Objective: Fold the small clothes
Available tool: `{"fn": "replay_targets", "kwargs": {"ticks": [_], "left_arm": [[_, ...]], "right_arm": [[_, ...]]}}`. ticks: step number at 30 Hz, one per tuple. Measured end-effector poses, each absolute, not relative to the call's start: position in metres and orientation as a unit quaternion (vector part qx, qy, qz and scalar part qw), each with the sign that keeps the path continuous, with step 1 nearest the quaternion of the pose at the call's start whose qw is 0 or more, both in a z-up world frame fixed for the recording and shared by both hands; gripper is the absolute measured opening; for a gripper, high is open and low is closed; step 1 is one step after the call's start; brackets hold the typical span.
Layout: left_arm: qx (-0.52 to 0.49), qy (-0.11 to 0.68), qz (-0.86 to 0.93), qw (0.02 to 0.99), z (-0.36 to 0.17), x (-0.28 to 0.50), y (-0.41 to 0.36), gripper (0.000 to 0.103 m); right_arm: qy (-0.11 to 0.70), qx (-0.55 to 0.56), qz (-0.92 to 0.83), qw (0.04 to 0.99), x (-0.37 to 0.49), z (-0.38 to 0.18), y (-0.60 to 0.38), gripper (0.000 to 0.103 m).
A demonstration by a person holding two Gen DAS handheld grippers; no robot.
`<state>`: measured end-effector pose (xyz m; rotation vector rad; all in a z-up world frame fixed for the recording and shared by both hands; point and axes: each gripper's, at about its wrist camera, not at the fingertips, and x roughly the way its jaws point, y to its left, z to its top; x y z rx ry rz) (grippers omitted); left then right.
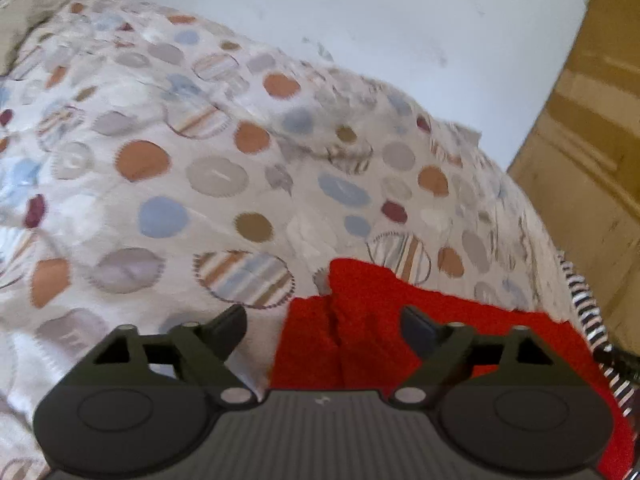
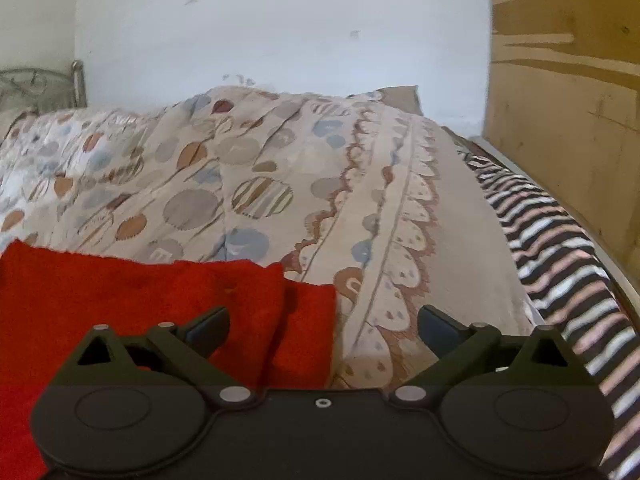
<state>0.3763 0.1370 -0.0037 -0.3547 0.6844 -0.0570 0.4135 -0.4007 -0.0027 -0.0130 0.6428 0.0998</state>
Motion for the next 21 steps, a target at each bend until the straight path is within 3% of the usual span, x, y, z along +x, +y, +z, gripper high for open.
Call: {"fn": "replay_targets", "kwargs": {"ticks": [2,9,21], "left_arm": [[-0.178,0.326,-0.024,0.928,0.003,0.361,0.142,0.103],[-0.197,0.316,-0.014,0.928,0.007,0.291,0.153,0.102],[-0.301,0.354,-0.06,0.884,-0.046,0.216,0.134,0.103]], "right_arm": [[0.31,0.0,0.05,0.949,0.402,0.002,-0.4,0.102],[0.261,-0.035,0.091,0.96,0.346,0.021,-0.364,0.102],[0.162,-0.086,0.13,0.974,0.26,0.014,-0.284,0.102]]}}
